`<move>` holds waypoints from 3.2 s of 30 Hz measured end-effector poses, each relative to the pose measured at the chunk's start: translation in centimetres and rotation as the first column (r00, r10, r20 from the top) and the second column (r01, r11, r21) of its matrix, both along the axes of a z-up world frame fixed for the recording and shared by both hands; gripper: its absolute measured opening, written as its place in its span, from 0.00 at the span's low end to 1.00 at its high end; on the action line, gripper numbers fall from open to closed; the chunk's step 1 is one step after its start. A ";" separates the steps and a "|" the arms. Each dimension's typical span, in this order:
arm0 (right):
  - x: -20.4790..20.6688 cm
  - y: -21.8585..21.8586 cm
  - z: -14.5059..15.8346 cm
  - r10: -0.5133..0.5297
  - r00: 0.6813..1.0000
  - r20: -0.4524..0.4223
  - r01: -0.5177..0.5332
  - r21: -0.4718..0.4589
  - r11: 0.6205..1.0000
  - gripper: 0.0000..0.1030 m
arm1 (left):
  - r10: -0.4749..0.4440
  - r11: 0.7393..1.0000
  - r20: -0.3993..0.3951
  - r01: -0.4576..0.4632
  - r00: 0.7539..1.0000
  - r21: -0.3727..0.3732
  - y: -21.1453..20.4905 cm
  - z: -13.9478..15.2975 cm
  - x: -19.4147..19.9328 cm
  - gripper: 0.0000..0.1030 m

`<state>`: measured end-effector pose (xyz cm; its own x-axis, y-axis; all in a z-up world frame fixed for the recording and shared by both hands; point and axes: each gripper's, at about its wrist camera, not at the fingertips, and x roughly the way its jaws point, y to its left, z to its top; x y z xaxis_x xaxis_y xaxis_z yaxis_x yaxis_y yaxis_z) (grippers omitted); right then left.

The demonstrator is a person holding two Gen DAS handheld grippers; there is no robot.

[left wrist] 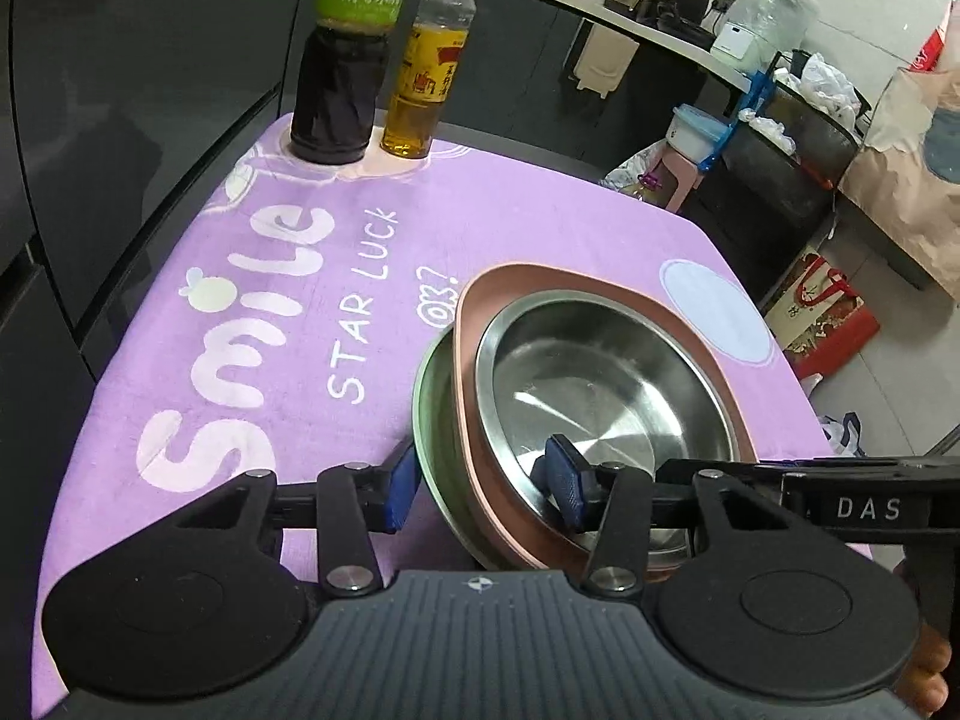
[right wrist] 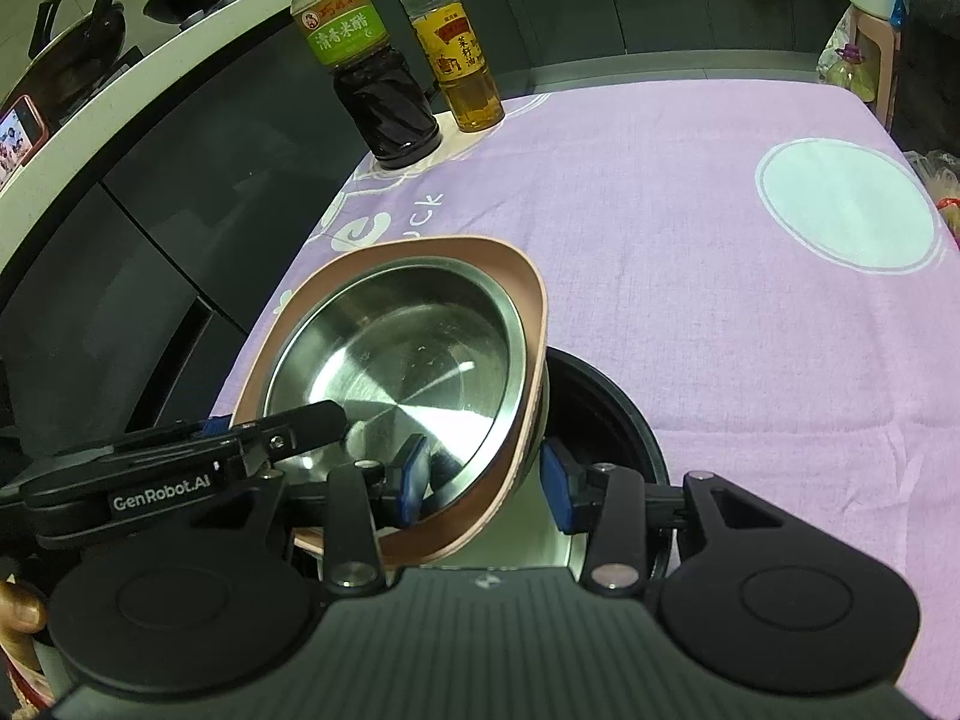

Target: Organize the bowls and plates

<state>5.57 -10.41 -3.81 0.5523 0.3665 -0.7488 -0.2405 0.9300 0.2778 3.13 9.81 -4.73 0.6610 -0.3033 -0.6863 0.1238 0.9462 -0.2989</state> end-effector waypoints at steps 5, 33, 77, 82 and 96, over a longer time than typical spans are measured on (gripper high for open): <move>-1.2 -0.8 0.5 0.000 1.000 0.026 0.000 0.013 1.000 0.40 | -0.056 0.998 0.026 0.055 0.998 0.043 -1.3 0.7 -1.2 0.39; -4.0 -5.5 0.9 -0.084 0.995 0.056 0.082 0.042 0.996 0.51 | -0.111 0.989 -0.080 0.118 0.991 0.084 -2.1 0.8 -3.2 0.41; -1.9 -4.4 -1.6 -0.066 0.997 -0.050 0.070 0.091 0.993 0.58 | -0.066 0.997 -0.057 0.063 0.996 -0.046 -1.8 -1.2 -1.5 0.53; -1.1 -4.4 -1.3 -0.084 0.995 -0.049 0.089 0.094 0.992 0.58 | -0.062 0.998 -0.043 0.060 0.997 -0.027 -2.2 -0.8 -0.7 0.53; 4.3 -5.0 0.0 -0.156 0.987 -0.022 0.158 0.088 0.984 0.58 | -0.045 0.999 -0.046 0.044 0.998 -0.026 -3.5 0.4 6.2 0.53</move>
<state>9.89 -15.43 -3.77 0.5971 0.3418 -0.7257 -0.0886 0.9272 0.3638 9.30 6.30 -4.32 0.6144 -0.3493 -0.7075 0.1510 0.9321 -0.3292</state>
